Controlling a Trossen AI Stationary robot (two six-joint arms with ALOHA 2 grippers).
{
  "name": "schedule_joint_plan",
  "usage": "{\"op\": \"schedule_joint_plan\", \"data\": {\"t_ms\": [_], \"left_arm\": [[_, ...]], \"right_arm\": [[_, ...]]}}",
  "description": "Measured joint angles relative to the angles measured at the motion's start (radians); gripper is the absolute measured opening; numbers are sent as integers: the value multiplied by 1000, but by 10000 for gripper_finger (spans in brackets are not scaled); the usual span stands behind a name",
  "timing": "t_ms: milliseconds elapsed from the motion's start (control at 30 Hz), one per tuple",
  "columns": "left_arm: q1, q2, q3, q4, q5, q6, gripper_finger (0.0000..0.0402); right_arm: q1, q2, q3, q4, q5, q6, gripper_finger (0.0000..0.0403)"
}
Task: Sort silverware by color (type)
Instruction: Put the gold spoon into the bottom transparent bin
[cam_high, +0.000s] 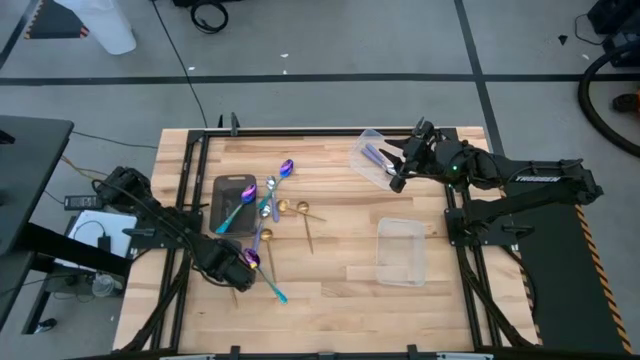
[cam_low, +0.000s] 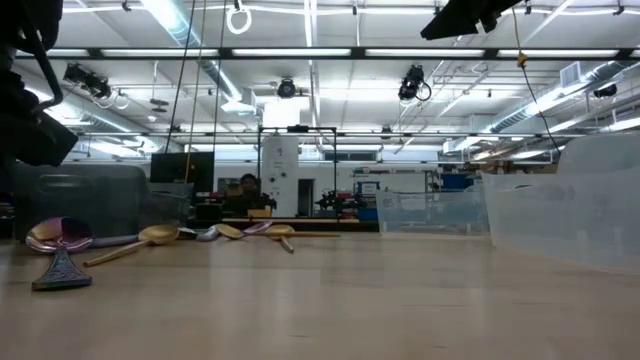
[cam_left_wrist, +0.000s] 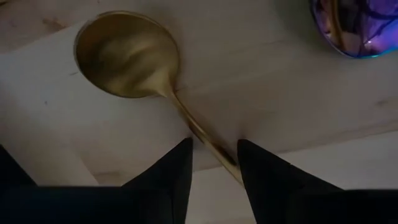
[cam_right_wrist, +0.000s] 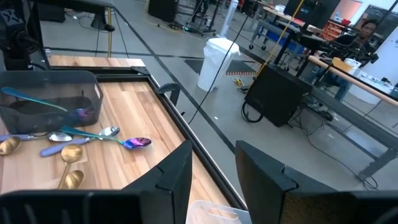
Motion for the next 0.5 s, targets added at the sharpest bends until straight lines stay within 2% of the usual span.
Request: {"op": "schedule_joint_plan", "data": {"t_ms": [100,367,500], "left_arm": [[6,1,0,5,-1,24,116],[-1,3,-1,6,6,75,20],[-1,3,-1,5,9,92,16]], "right_arm": [[-3,0,0,10,0,0,132],[-1,0,0,16,-16,24,132],[-1,0,0,16,-45,26,132]]}}
